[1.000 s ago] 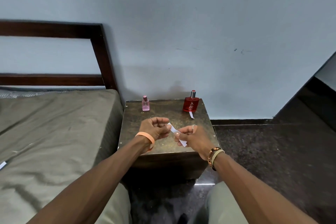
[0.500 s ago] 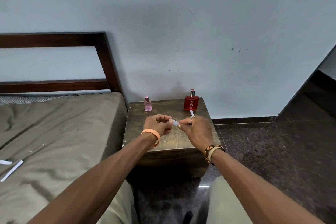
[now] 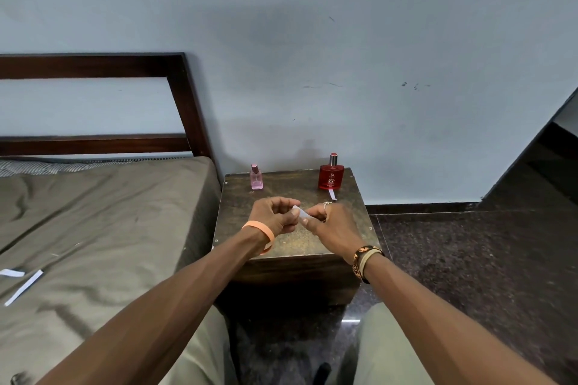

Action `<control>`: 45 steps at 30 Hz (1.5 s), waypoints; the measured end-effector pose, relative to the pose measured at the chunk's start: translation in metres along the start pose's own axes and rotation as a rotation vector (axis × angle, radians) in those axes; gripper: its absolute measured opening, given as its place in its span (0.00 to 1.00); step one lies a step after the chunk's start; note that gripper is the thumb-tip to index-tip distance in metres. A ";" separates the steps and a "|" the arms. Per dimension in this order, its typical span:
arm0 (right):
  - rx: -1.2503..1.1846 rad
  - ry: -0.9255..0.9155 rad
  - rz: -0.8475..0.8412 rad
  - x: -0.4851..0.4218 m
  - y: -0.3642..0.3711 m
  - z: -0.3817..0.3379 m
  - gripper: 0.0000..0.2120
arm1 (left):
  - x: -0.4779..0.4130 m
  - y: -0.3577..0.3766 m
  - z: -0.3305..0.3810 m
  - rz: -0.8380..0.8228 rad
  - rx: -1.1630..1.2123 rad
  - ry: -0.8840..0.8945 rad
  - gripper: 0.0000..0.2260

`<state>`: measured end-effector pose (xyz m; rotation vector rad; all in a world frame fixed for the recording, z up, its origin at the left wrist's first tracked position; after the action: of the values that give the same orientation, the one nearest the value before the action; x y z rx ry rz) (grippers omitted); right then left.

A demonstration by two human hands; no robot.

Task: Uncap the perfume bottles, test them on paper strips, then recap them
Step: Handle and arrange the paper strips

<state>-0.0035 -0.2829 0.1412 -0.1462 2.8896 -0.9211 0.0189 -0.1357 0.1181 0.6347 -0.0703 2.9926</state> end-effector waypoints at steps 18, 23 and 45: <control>0.267 -0.057 0.013 -0.006 0.007 -0.010 0.11 | -0.003 -0.003 -0.012 -0.045 0.011 -0.019 0.03; 0.395 -0.095 -0.074 -0.007 0.017 -0.015 0.18 | -0.008 -0.004 -0.016 -0.020 0.033 -0.032 0.02; 0.321 -0.030 0.036 -0.015 0.021 -0.003 0.08 | -0.012 -0.013 -0.019 -0.047 0.013 0.057 0.05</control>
<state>0.0101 -0.2626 0.1327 -0.0794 2.6615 -1.3445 0.0231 -0.1227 0.0962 0.5435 -0.0316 2.9658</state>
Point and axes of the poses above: each hand's wrist, its own x-axis away from the middle knuckle, its own y-axis out of the palm, z = x × y, the point moved 9 cm from there along -x, towards the middle knuckle, and after that the axes turned 9 degrees about -y, right-handed, at the moved point
